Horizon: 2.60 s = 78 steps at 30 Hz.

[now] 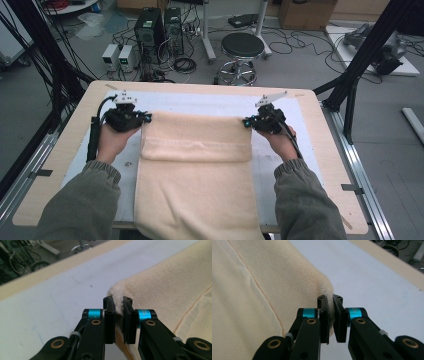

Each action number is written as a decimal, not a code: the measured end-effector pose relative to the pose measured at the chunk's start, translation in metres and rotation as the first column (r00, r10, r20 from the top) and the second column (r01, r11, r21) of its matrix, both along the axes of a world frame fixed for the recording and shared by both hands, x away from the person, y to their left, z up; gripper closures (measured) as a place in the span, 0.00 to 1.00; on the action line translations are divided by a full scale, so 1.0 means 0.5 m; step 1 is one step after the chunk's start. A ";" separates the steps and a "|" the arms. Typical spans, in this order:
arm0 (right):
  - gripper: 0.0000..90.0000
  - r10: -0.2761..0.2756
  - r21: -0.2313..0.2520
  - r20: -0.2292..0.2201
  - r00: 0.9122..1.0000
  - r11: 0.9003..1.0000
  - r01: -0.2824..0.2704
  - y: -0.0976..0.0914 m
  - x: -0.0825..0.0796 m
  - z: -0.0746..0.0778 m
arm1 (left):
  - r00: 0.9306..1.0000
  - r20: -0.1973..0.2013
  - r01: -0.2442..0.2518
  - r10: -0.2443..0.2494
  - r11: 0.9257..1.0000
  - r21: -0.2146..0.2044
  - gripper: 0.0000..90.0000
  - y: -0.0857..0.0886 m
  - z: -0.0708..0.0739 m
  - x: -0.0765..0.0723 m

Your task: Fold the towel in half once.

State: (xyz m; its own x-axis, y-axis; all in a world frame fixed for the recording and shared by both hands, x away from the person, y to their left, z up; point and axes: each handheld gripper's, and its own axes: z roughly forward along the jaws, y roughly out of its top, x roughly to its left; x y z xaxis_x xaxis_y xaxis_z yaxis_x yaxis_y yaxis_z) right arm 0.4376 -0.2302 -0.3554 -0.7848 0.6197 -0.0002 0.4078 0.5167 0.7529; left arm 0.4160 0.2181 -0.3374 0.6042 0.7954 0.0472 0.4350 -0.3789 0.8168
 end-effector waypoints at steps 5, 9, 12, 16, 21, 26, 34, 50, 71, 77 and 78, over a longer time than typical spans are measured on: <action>0.66 -0.044 0.016 -0.016 0.999 0.999 0.044 -0.007 0.026 -0.002 | 0.998 -0.040 -0.040 0.041 0.999 0.031 0.70 -0.001 -0.022 0.012; 0.59 -0.018 0.017 -0.029 0.999 1.000 0.018 -0.013 0.003 -0.022 | 0.998 -0.062 -0.002 0.002 1.000 0.004 0.65 0.009 -0.054 -0.008; 0.57 -0.005 0.019 -0.031 1.000 1.000 0.006 -0.018 -0.017 -0.036 | 0.997 -0.075 0.030 -0.031 0.999 -0.012 0.61 0.008 -0.074 -0.025; 0.54 0.012 0.023 -0.049 0.999 1.000 -0.010 -0.024 -0.041 -0.059 | 0.989 -0.110 0.100 -0.103 0.995 -0.025 0.56 -0.003 -0.094 -0.045; 0.53 0.031 0.007 -0.060 0.998 0.999 -0.031 -0.018 -0.058 -0.087 | 0.985 -0.134 0.110 -0.112 0.994 -0.023 0.55 -0.003 -0.130 -0.064; 0.54 0.027 -0.014 -0.081 0.996 1.000 -0.028 -0.014 -0.061 -0.124 | 0.983 -0.152 0.101 -0.103 0.995 -0.022 0.55 0.012 -0.162 -0.082; 0.82 0.074 -0.061 -0.090 0.993 0.995 -0.080 0.009 -0.067 -0.130 | 0.976 -0.162 0.149 -0.146 0.989 0.008 0.83 0.004 -0.175 -0.096; 0.95 0.248 -0.028 0.009 0.969 0.969 -0.247 -0.001 -0.208 -0.028 | 0.977 0.019 0.215 -0.214 0.976 -0.046 0.91 0.038 -0.106 -0.232; 0.63 0.284 0.058 0.035 0.958 0.957 -0.286 -0.035 -0.361 -0.018 | 0.949 0.032 0.314 -0.312 0.946 -0.086 0.58 0.039 -0.109 -0.372; 0.57 0.183 0.010 0.032 0.983 0.983 -0.184 -0.014 -0.223 -0.052 | 0.981 0.014 0.193 -0.193 0.978 -0.080 0.53 0.032 -0.120 -0.264; 0.56 0.163 0.003 0.016 0.987 0.987 -0.163 -0.012 -0.204 -0.061 | 0.985 0.005 0.173 -0.173 0.982 -0.077 0.52 0.031 -0.126 -0.245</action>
